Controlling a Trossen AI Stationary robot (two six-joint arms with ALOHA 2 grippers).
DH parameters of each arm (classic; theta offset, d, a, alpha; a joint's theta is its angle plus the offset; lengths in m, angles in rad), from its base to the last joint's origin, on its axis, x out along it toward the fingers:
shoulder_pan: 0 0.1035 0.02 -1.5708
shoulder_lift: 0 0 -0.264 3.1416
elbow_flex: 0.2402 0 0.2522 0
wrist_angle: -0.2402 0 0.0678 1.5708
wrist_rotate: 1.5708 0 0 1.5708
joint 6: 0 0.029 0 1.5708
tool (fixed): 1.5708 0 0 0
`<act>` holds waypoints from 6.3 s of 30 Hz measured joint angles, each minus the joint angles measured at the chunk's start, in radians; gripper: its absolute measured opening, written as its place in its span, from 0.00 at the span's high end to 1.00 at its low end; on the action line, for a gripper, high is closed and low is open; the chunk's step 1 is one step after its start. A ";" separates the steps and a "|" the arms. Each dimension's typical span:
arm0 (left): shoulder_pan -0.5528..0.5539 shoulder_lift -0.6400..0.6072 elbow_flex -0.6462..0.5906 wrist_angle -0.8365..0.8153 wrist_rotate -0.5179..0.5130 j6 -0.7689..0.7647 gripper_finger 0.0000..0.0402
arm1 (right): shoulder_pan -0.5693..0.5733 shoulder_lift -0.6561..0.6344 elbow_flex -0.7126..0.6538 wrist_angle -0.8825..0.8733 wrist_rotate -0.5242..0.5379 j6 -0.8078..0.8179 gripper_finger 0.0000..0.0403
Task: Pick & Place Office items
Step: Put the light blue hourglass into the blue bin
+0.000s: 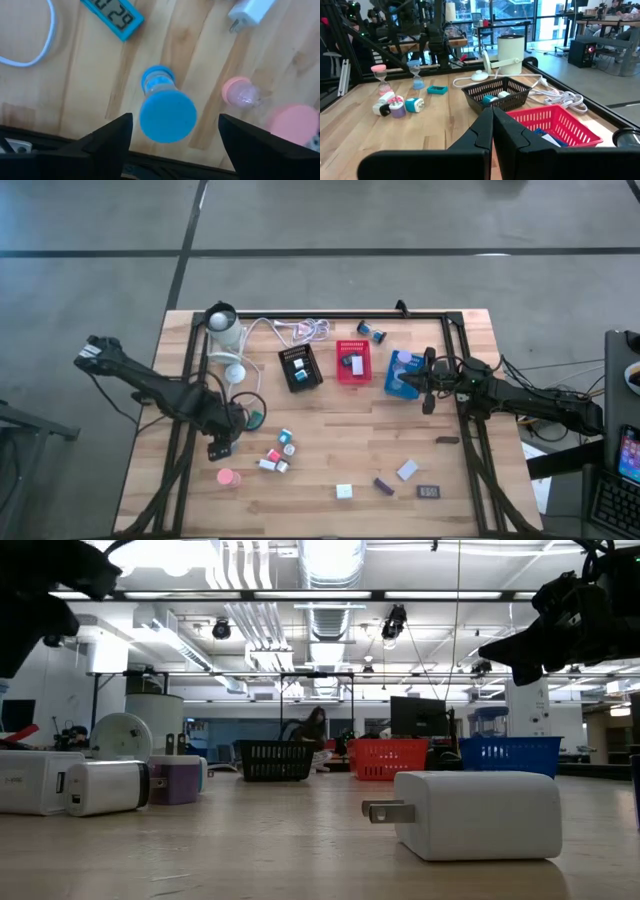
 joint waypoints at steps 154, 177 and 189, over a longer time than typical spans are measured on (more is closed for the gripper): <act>0.431 -0.804 -0.757 1.451 -0.009 0.954 0.50 | 0.000 0.000 0.000 0.170 -0.001 -0.213 0.98; 0.433 -0.399 -0.407 1.469 -0.016 0.918 0.50 | 0.122 0.390 0.258 0.324 -0.061 -0.569 0.58; 0.463 -0.230 -0.182 1.404 -0.016 0.893 0.50 | 0.304 0.642 0.592 0.089 0.208 -0.913 0.33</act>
